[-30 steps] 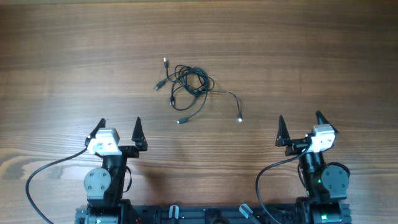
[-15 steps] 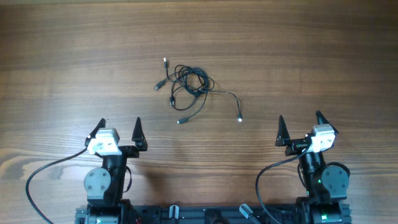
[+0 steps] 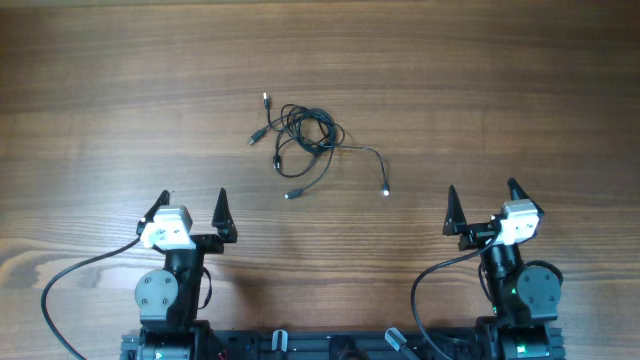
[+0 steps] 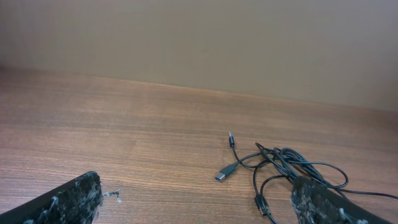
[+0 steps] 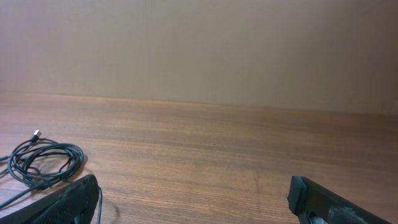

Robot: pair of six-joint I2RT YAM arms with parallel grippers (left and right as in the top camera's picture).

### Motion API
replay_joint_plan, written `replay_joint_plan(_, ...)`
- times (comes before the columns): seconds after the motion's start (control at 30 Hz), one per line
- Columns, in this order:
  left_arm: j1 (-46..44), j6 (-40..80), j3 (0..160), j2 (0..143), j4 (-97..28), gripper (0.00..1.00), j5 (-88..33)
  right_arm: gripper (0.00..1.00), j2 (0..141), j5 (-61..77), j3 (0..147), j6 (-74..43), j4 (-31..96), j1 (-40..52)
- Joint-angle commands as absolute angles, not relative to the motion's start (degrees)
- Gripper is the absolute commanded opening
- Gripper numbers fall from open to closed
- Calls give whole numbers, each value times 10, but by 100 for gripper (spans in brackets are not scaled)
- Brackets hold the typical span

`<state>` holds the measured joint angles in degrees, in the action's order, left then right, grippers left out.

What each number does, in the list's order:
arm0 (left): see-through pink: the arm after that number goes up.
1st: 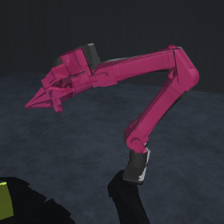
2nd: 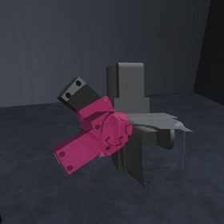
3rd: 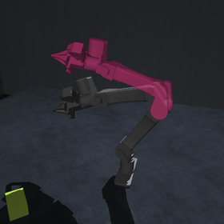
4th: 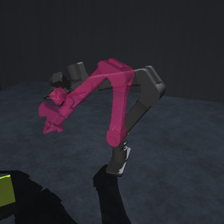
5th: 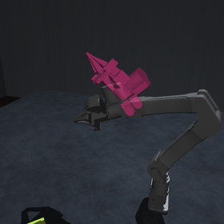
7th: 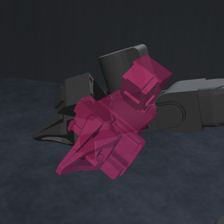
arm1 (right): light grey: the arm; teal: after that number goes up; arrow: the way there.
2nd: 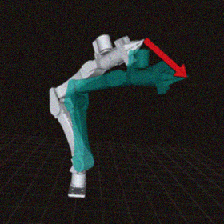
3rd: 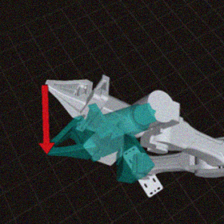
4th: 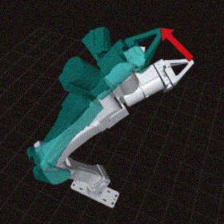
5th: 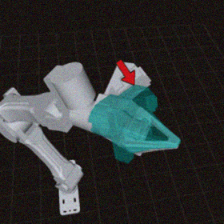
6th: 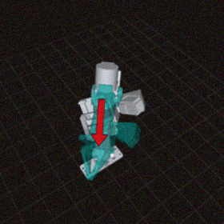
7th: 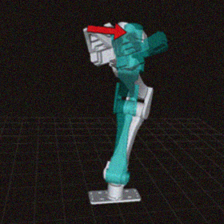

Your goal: Untangle cables

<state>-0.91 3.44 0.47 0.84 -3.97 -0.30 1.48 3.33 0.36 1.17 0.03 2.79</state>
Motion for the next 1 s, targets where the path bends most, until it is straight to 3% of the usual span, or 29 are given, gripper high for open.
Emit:
replay_joint_plan(0.0,-12,23,3,4,-43,100,-6,100,3,26,3,15,-1,25)
replay_joint_plan(0.33,-12,23,3,4,-24,100,-6,99,3,26,3,15,-1,25)
replay_joint_plan(0.73,-12,25,5,4,147,100,-6,100,3,26,3,15,-1,25)
replay_joint_plan(0.97,-12,86,56,4,151,100,-6,100,3,26,3,15,-1,25)
